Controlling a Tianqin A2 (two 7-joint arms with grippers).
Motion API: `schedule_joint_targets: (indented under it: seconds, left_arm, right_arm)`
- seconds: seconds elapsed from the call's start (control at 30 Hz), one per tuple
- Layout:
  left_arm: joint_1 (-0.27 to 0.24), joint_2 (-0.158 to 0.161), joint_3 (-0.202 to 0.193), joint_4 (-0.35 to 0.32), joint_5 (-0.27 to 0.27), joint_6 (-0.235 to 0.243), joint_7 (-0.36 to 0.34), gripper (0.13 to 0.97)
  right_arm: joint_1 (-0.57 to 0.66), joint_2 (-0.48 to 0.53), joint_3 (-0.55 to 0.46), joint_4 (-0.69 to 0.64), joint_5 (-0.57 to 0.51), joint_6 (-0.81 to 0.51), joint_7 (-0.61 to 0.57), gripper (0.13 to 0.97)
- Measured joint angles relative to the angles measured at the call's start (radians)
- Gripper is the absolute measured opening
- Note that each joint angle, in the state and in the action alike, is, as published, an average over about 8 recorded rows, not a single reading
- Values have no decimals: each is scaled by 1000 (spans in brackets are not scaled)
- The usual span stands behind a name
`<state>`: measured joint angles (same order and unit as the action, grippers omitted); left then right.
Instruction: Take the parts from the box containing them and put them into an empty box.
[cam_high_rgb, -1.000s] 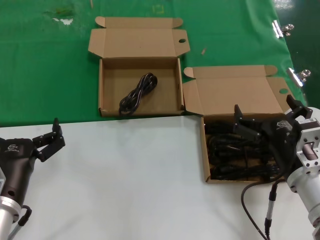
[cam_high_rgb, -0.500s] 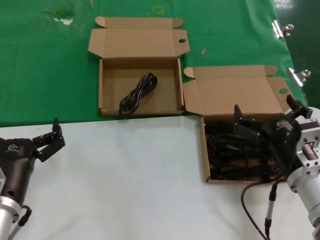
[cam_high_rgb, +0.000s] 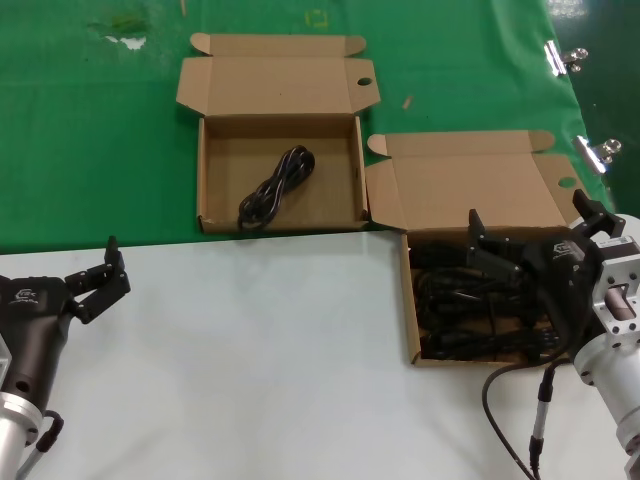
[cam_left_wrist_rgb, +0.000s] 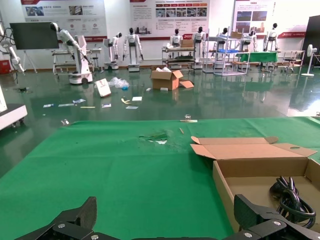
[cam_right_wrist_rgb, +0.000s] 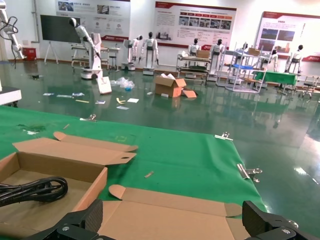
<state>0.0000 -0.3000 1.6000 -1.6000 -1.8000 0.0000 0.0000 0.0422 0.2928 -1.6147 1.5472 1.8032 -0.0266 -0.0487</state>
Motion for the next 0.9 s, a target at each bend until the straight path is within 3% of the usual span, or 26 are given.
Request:
schedule_joint_targets:
  seconds: [0.9]
  left_arm:
    - [0,0,0,0,0,0,0,966]
  right_arm:
    - [0,0,0,0,0,0,0,966]
